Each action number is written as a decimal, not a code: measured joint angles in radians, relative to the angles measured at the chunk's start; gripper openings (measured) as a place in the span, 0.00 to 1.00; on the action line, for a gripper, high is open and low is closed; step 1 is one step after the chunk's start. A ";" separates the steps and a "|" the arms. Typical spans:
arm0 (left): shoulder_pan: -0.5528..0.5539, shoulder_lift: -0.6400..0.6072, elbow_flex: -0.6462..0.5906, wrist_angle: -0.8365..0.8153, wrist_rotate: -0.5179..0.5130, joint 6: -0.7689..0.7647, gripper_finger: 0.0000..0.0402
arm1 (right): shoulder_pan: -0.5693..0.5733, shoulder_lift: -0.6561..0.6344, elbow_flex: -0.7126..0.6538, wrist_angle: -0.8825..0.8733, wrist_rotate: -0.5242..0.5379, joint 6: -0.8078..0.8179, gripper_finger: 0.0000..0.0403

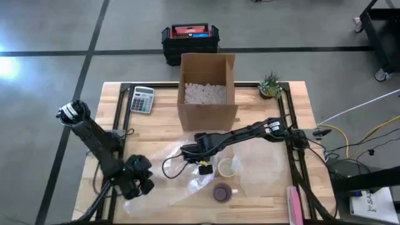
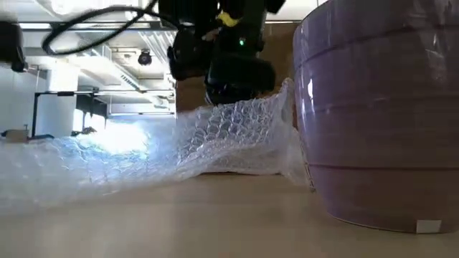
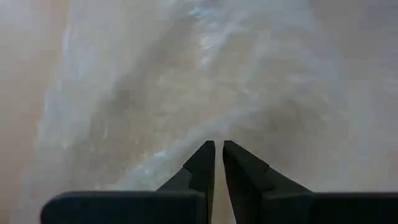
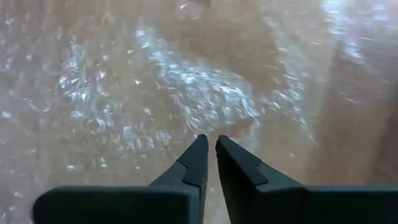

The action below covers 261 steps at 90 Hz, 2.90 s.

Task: Wrap mug
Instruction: Wrap the yellow mug with bubble wrap

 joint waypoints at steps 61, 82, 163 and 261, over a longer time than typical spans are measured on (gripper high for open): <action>0.108 -0.205 -0.048 -0.002 -0.122 0.171 0.05 | 0.009 -0.180 0.155 -0.209 -0.109 0.003 0.54; 0.108 -0.177 -0.033 0.050 -0.122 0.219 0.05 | 0.135 -0.337 0.067 -0.304 -0.193 0.198 0.55; 0.108 -0.171 -0.034 0.139 -0.105 0.308 0.05 | 0.206 -0.226 -0.128 -0.251 -0.029 0.457 0.11; 0.109 -0.177 0.021 0.152 -0.109 0.426 0.05 | 0.041 0.040 0.304 0.118 0.071 -0.092 0.00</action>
